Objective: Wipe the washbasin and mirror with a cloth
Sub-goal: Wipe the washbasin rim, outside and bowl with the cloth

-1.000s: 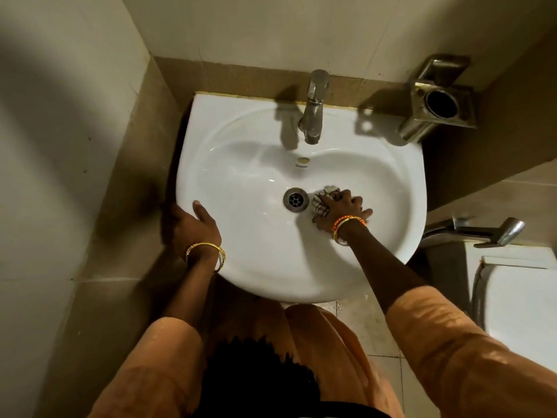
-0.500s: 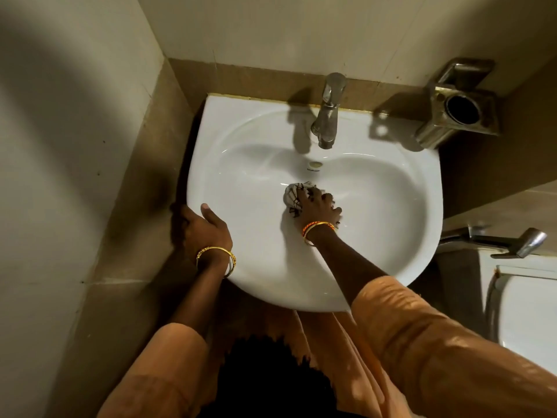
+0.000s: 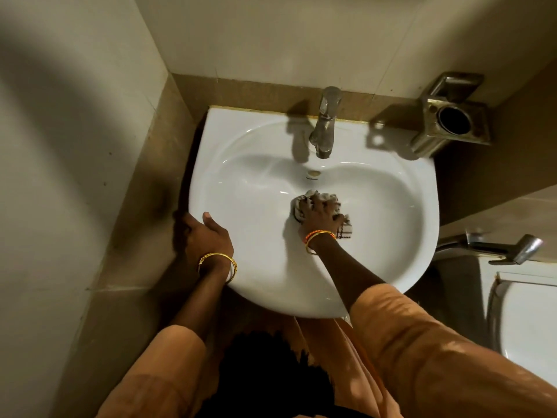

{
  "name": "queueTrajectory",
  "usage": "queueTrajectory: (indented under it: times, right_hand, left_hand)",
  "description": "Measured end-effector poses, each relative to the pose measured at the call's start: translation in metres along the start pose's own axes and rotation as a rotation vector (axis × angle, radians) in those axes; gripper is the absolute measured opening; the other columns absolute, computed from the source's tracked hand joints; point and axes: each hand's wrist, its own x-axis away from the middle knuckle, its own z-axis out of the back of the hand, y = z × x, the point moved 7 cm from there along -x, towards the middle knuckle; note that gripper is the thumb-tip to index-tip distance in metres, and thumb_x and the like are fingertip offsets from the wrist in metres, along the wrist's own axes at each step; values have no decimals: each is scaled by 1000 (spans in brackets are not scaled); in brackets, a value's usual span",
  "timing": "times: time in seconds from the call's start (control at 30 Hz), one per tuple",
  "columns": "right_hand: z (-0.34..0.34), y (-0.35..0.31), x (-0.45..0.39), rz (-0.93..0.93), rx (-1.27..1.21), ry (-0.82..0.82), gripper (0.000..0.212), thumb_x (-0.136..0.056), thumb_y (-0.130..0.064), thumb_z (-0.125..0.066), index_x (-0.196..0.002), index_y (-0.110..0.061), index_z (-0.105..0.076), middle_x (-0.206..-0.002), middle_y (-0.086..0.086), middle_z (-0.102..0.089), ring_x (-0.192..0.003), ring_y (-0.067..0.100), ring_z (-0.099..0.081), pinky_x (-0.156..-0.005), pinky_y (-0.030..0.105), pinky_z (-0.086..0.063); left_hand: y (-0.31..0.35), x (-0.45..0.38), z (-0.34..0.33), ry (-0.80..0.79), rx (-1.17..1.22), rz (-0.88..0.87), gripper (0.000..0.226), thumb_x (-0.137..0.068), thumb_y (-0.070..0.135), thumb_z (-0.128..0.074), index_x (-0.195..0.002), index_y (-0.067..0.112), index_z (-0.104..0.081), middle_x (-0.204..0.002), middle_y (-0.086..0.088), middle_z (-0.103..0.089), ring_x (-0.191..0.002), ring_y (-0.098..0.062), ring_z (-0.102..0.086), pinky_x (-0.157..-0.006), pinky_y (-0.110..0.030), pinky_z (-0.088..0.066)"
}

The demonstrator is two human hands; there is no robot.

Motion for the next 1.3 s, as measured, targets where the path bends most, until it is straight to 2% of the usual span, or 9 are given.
queueTrajectory:
  times: [0.2, 0.37, 0.6, 0.77, 0.87, 1.0, 1.07, 1.23, 1.3]
  right_hand:
    - [-5, -5, 0, 242, 164, -66, 65, -85, -17, -53, -143, -36, -30, -157, -3, -17, -145, 31, -1, -111, 63, -8]
    - [1, -3, -5, 304, 326, -105, 46, -91, -33, -50, -137, -36, -42, -151, 4, -30, -140, 33, -21, -109, 63, -14]
    - [-6, 1, 17, 235, 211, -158, 56, -89, -26, -52, -141, -40, -36, -154, -2, -24, -142, 36, -10, -108, 63, -20]
    - [-13, 7, 31, 208, 153, -244, 43, -91, -43, -49, -134, -42, -45, -144, 1, -39, -131, 36, -29, -104, 55, -32]
    - [-12, 1, 43, 197, 157, -284, 43, -91, -36, -49, -134, -39, -45, -136, 3, -45, -125, 34, -35, -102, 46, -37]
    - [-1, -21, 64, 223, -330, -387, 47, -90, -7, -45, -134, -20, -49, -133, 12, -55, -117, 30, -53, -95, 33, -43]
    - [15, -12, 58, 70, -784, -254, 46, -91, 1, -42, -134, -13, -47, -131, 18, -55, -112, 30, -56, -89, 30, -46]
    - [54, 40, 51, -361, -1531, 713, 49, -83, 7, -45, -131, -8, -44, -119, 14, -54, -107, 29, -56, -90, 29, -46]
    - [58, 36, 39, -471, -1664, 807, 54, -80, 4, -53, -131, -10, -44, -121, 14, -51, -104, 31, -57, -89, 33, -50]
  left_hand:
    - [-2, -1, -3, 1, 3, -7, 58, -100, 30, -33, -147, 1, -19, -138, -27, -45, -121, -45, -48, -92, -47, -42]
    - [-5, 0, -4, -3, 22, -43, 58, -99, 30, -35, -146, -1, -21, -139, -29, -44, -123, -46, -46, -94, -48, -41]
    - [-10, -9, -11, 12, 10, -71, 58, -97, 31, -37, -142, -4, -26, -135, -32, -47, -122, -48, -46, -97, -52, -41]
    - [-8, -7, -9, -10, 13, -60, 56, -97, 31, -37, -140, -3, -28, -137, -31, -45, -124, -47, -45, -99, -53, -40]
    - [-8, -6, -8, -25, 41, -52, 54, -97, 30, -38, -139, -2, -29, -139, -29, -44, -125, -47, -44, -97, -52, -39]
    - [-10, -5, -9, -44, 71, -41, 52, -98, 30, -37, -140, 0, -28, -141, -28, -42, -125, -46, -43, -97, -51, -38]
    - [-11, -6, -9, -45, 68, -54, 52, -98, 30, -37, -139, 1, -29, -140, -28, -42, -126, -46, -43, -99, -52, -36]
    - [-12, -8, -11, -32, 64, -64, 52, -97, 29, -39, -139, -1, -31, -140, -28, -43, -127, -45, -41, -101, -51, -35]
    - [-14, -9, -13, -29, 60, -70, 53, -97, 29, -39, -139, -1, -30, -141, -29, -42, -128, -45, -41, -103, -52, -35]
